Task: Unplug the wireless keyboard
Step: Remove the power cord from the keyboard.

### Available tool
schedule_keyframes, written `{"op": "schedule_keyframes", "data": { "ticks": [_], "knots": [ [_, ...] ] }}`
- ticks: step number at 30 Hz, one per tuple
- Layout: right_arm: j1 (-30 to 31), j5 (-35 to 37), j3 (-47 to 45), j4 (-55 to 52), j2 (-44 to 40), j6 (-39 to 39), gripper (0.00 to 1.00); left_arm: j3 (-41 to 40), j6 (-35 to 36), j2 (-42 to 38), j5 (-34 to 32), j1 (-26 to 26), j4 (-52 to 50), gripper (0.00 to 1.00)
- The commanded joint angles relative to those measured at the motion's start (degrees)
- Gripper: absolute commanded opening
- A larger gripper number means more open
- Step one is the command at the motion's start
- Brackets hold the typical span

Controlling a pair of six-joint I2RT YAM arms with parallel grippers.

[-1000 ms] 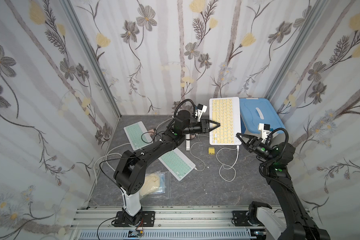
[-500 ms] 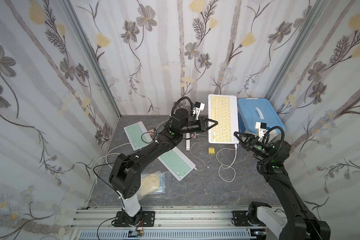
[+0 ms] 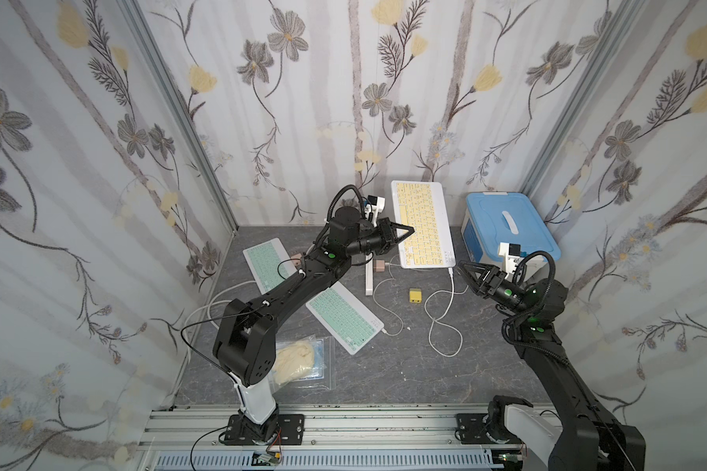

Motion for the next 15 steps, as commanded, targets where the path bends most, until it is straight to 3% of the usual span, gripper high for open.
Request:
{"op": "schedule_keyframes", "data": {
  "ticks": [1,4,11,15],
  "knots": [
    [0.26,-0.26,-0.29,4.17,0.72,-1.46,0.54,0.88,-3.48,-0.42,-0.3,0.09,5.1,0.0],
    [0.74,-0.74,-0.99,7.7,2.02,0.42,0.47,0.68,-3.45,-0.85,-0.64,0.11,4.42,0.0],
    [2.05,0.08,-1.57,11.03,2.42,3.46,0.43,1.23,-2.49,-0.84,-1.61,0.19,2.43,0.0],
    [3.18,0.26,-2.25,15.25,3.77,7.42,0.36,1.43,-2.28,-0.61,-1.89,0.34,2.18,0.0]
  ]
}}
